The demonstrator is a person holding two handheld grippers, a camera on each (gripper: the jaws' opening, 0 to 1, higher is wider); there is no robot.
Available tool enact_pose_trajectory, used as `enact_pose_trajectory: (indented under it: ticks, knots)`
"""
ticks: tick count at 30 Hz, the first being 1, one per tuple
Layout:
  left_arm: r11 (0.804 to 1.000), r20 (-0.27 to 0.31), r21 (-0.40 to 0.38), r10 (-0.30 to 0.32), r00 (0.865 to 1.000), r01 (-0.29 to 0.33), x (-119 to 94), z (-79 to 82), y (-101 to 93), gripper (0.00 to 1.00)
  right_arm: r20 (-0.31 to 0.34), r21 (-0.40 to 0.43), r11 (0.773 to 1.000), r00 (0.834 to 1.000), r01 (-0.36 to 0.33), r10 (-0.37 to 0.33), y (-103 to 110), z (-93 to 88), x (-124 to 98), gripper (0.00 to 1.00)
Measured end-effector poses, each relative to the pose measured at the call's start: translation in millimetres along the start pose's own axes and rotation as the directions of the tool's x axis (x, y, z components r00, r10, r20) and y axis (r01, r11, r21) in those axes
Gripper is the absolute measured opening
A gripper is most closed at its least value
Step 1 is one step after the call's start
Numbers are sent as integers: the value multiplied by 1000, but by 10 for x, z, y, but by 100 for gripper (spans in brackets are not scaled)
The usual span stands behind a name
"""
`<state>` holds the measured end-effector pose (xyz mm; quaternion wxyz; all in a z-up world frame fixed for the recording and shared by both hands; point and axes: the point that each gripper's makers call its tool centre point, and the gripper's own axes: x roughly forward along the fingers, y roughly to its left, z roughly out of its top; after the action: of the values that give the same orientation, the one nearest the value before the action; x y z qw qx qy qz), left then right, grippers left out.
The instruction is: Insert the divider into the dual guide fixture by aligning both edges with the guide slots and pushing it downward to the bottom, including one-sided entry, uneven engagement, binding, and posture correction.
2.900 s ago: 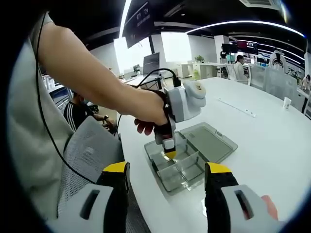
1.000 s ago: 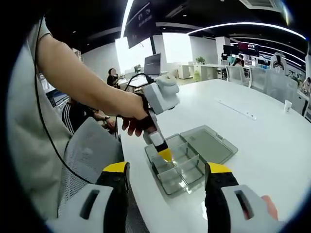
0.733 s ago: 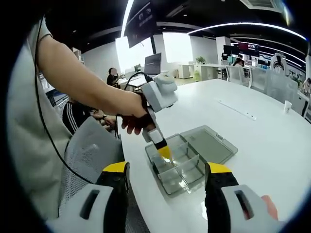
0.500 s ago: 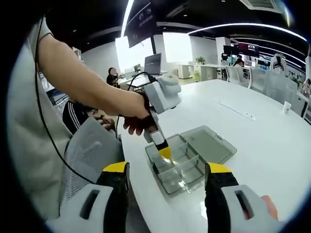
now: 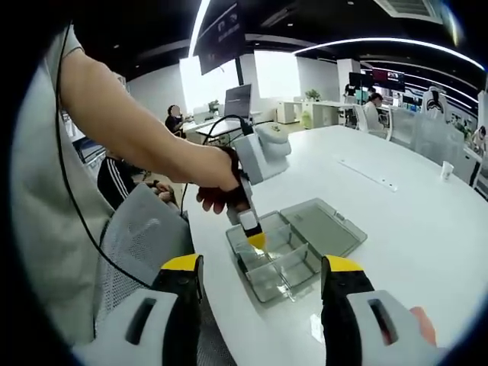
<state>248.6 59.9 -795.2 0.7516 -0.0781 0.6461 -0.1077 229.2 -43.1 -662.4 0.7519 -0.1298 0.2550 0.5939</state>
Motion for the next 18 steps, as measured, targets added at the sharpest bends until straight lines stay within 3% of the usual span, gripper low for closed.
enact_pose_trajectory:
  ticks: [11,14,18]
  knots:
    - [1000,8,-25,-14,1000,14,35,-6,26,0,-4,0,1000,1000,1,-1,33,-17,4,60]
    - [1000,25,-5,-12,1000,12,34,-7,4,0,-4,1,1000,1000,4,-4,32,-10,-3,60]
    - [998,60,21,-52,997,51,21,6,-35,4,-11,-3,1000,1000,12,-12,34,-11,-27,60]
